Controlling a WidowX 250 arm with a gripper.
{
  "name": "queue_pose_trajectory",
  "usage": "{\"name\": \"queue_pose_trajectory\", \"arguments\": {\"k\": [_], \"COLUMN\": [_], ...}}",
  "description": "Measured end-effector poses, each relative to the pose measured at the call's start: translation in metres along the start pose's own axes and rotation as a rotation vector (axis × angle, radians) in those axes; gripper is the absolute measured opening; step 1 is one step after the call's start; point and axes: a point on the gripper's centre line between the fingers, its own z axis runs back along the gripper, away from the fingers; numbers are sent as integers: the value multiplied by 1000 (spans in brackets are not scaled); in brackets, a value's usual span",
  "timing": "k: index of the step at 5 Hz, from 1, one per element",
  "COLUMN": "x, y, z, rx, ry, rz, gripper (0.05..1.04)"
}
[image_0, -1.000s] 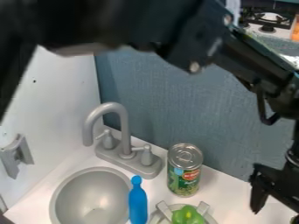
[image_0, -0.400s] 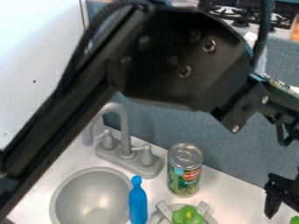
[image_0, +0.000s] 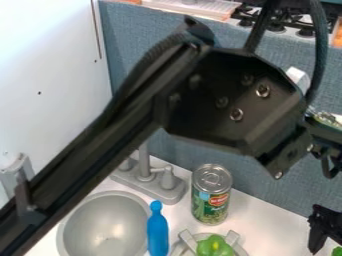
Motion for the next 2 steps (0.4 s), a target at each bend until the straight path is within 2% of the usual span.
{"name": "queue_pose_trajectory", "arguments": {"k": [2], "x": [13], "y": [0], "z": [-13], "rx": [16], "ry": [6], "rz": [-9], "gripper": [1001]}}
